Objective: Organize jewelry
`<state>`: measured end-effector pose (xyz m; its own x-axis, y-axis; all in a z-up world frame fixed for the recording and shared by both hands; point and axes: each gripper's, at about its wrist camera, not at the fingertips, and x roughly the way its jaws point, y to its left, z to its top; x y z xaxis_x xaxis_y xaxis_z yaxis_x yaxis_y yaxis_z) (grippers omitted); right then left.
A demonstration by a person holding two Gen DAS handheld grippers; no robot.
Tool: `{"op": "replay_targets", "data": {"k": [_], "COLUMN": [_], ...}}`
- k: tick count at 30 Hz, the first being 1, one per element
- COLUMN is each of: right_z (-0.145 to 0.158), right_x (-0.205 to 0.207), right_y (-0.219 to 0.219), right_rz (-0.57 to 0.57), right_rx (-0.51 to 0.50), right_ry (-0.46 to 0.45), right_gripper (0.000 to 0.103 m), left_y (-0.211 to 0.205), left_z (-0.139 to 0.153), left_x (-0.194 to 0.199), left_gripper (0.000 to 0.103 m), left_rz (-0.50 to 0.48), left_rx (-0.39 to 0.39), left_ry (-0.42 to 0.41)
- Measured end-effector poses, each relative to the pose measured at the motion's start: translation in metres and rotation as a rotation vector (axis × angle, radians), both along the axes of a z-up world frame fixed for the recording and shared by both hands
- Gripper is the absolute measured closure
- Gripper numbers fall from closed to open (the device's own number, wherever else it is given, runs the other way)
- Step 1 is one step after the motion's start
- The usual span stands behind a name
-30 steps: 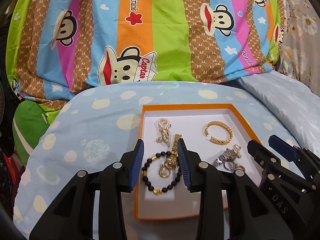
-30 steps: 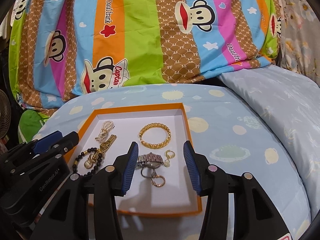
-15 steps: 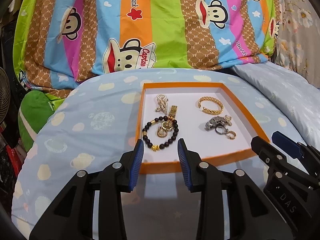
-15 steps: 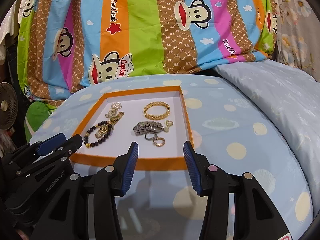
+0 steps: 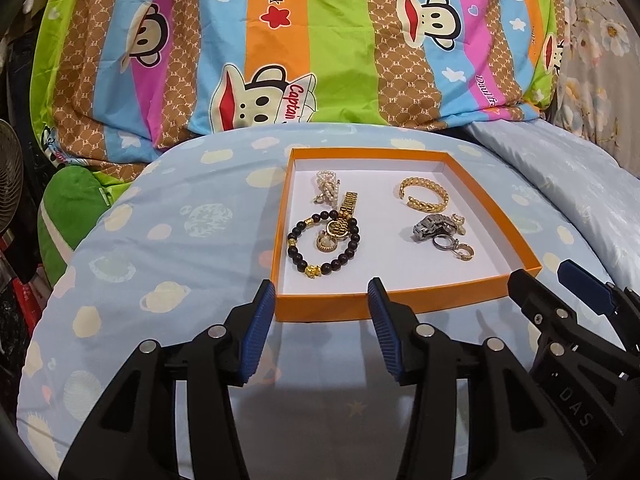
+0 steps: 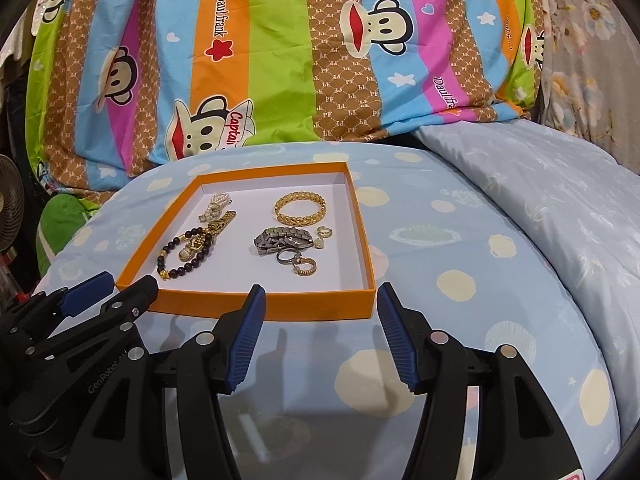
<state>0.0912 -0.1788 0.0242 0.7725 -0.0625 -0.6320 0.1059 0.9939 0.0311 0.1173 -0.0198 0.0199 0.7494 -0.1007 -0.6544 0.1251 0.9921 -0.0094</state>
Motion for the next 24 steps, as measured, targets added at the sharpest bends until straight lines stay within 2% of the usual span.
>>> {"op": "replay_targets", "data": {"k": [10, 13, 24], "right_z": [-0.0007, -0.0008, -0.0011], "right_x": [0.0007, 0.0005, 0.0002], "right_y": [0.0032, 0.0034, 0.0028], "right_rz": [-0.004, -0.006, -0.014], "right_rx": [-0.021, -0.022, -0.021], "right_ry": [0.005, 0.005, 0.002], "right_gripper": [0.041, 0.04, 0.039], "left_y": [-0.005, -0.0064, -0.0098], "left_z": [-0.0002, -0.0002, 0.0009], "left_x": [-0.0012, -0.0017, -0.0046], "left_gripper": [0.053, 0.048, 0.047], "left_rz": [-0.011, -0.011, 0.015], "left_rx": [0.024, 0.034, 0.075], "left_ry": [-0.006, -0.009, -0.02]}}
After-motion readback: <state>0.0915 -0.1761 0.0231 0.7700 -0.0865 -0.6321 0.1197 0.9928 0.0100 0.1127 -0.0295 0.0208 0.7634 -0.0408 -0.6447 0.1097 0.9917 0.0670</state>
